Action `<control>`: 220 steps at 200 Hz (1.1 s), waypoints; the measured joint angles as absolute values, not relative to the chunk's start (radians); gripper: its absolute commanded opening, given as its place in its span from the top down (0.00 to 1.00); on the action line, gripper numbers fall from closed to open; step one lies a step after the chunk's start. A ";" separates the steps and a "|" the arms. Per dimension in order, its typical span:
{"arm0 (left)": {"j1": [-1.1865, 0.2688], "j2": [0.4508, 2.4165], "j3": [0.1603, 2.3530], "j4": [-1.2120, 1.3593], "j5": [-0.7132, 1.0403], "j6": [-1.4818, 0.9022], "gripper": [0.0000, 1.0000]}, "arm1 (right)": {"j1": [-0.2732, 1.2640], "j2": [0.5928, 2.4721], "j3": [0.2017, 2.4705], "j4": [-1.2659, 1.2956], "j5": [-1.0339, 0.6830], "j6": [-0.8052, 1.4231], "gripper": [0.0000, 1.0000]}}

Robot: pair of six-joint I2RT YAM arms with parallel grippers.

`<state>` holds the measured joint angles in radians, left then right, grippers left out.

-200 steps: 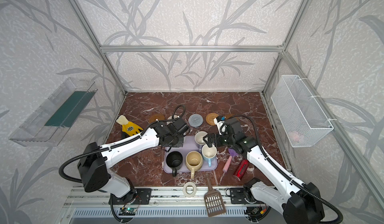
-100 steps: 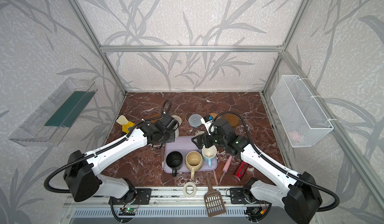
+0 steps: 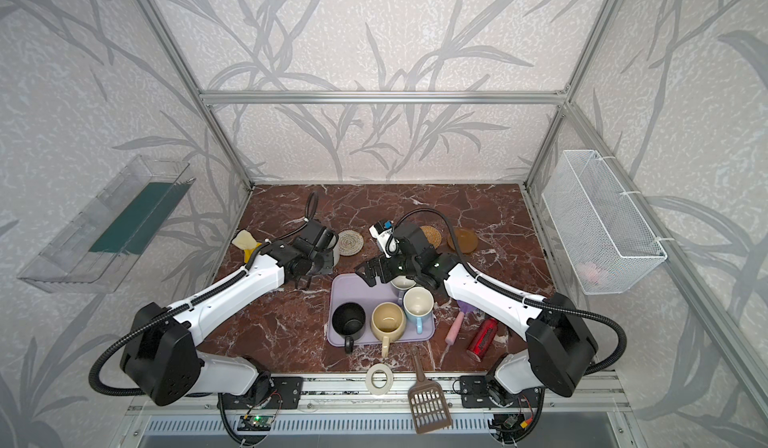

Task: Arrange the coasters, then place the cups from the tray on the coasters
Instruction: 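Lift the speckled mug out of the tray toward the coasters with the left gripper, then lower the speckled mug onto the wooden coaster and open the left gripper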

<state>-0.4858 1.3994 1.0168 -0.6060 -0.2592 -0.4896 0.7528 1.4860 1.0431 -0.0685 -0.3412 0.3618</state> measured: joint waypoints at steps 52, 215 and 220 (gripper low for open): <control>-0.388 1.401 0.973 -0.446 -0.247 -0.358 1.00 | 0.753 1.664 1.213 -0.048 -0.364 0.376 0.01; -0.220 1.554 0.947 -0.180 -0.123 -0.239 1.00 | 0.749 1.819 1.343 -0.086 -0.448 0.375 0.01; -0.218 1.556 0.947 -0.178 -0.122 -0.238 1.00 | 0.749 1.819 1.343 -0.089 -0.449 0.375 0.01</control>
<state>-0.2176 1.5558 0.9466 -0.1776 -0.1223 -0.2379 0.7486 1.8194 1.3426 -0.0891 -0.4492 0.3752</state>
